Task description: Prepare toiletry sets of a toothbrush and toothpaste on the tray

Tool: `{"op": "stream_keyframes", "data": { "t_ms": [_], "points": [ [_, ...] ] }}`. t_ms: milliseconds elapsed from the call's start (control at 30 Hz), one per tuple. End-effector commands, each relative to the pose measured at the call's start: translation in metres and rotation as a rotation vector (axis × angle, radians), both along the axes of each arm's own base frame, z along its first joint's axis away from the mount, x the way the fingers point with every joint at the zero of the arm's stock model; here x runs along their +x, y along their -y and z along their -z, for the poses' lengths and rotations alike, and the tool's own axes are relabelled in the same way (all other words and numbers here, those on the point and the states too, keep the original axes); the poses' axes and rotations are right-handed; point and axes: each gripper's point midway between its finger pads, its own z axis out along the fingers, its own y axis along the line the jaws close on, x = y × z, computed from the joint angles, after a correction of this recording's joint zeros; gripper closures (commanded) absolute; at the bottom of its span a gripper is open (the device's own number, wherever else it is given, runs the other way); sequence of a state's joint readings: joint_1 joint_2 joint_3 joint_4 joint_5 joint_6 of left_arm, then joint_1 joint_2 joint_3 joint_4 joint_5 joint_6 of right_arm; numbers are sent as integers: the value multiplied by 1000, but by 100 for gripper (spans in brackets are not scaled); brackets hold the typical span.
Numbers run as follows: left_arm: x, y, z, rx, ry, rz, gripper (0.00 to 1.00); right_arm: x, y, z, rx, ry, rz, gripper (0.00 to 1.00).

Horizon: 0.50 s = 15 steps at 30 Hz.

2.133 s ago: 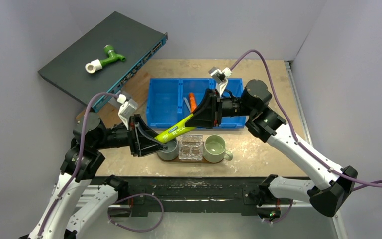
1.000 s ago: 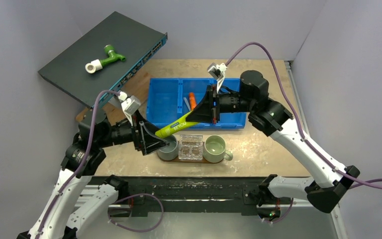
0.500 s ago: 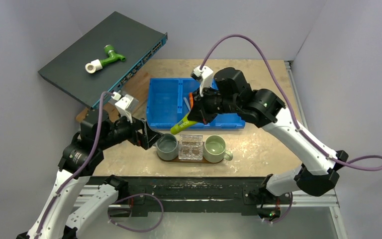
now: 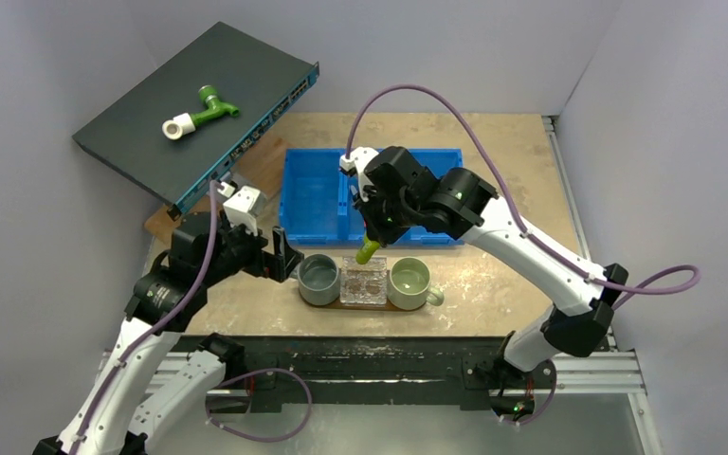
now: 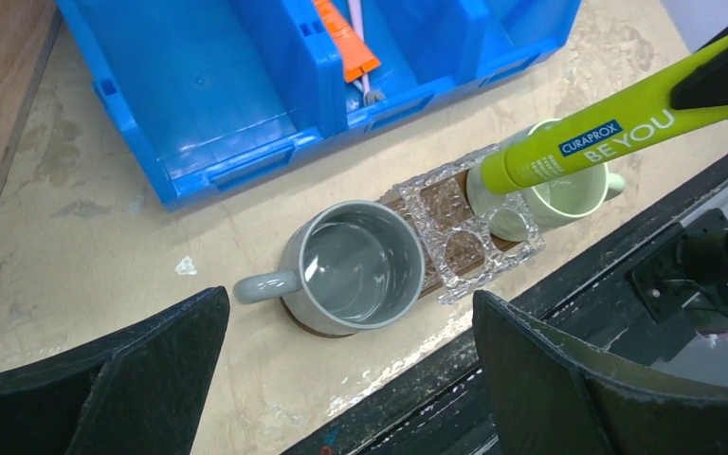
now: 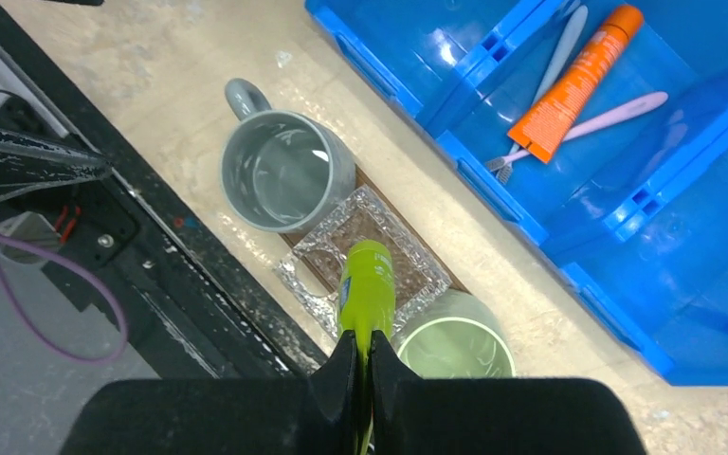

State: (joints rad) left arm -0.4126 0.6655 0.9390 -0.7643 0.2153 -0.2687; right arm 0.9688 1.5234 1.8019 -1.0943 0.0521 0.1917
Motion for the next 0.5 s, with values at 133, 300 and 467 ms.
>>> {"op": "stream_keyframes", "data": {
  "t_ms": [133, 300, 467],
  "points": [
    [14, -4, 6, 23, 40, -31, 0, 9, -7, -2, -41, 64, 12, 100],
    [14, -6, 9, 37, 40, -36, 0, 8, -17, 7, -53, 53, -7, 100],
    [15, -6, 9, 40, 40, -38, 1, 7, -24, 14, -64, 44, -21, 100]
  ]
}}
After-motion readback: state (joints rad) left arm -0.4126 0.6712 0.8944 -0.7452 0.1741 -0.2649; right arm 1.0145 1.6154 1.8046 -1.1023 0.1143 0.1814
